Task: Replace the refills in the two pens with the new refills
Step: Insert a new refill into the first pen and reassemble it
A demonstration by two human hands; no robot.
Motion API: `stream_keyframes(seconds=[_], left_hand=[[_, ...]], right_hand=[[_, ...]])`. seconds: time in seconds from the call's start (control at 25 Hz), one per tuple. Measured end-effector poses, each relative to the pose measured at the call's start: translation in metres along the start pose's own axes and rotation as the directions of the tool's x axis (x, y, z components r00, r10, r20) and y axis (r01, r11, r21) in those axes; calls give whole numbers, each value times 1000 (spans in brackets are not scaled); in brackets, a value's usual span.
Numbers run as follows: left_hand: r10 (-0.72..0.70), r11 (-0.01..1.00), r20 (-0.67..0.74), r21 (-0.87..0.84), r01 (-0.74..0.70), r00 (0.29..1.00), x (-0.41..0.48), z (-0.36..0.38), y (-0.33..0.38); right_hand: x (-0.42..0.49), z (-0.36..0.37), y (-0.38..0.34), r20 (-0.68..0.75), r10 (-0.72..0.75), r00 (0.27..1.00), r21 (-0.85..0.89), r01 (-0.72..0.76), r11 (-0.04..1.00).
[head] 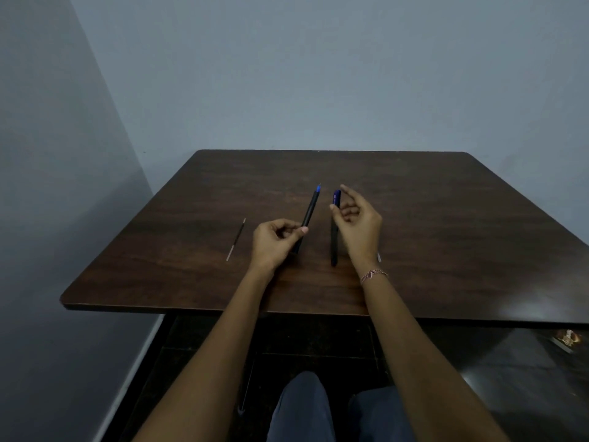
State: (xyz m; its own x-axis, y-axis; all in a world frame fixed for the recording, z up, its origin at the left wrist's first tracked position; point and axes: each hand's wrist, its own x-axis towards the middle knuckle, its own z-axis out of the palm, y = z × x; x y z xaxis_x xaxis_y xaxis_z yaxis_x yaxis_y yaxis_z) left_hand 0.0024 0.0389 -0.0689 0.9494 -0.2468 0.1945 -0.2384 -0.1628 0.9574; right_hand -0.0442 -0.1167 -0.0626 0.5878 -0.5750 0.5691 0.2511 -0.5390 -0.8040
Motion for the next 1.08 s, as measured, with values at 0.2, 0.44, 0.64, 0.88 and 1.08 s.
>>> stream_keyframes(seconds=[0.2, 0.44, 0.64, 0.88, 1.08], left_hand=[[37, 998, 86, 42, -41, 996, -1, -1, 0], [56, 994, 139, 81, -67, 989, -3, 0, 3], [68, 991, 165, 106, -86, 984, -5, -1, 6], [74, 990, 165, 109, -93, 984, -4, -1, 4], [62, 990, 158, 118, -81, 986, -3, -2, 1]], right_hand=[[8, -7, 1, -93, 185, 978, 320, -147, 936], [15, -13, 4, -177, 318, 931, 584, -160, 796], [14, -10, 4, -142, 308, 941, 588, -170, 791], [12, -7, 3, -109, 223, 969, 525, -135, 841], [14, -13, 4, -208, 310, 928, 624, -118, 772]])
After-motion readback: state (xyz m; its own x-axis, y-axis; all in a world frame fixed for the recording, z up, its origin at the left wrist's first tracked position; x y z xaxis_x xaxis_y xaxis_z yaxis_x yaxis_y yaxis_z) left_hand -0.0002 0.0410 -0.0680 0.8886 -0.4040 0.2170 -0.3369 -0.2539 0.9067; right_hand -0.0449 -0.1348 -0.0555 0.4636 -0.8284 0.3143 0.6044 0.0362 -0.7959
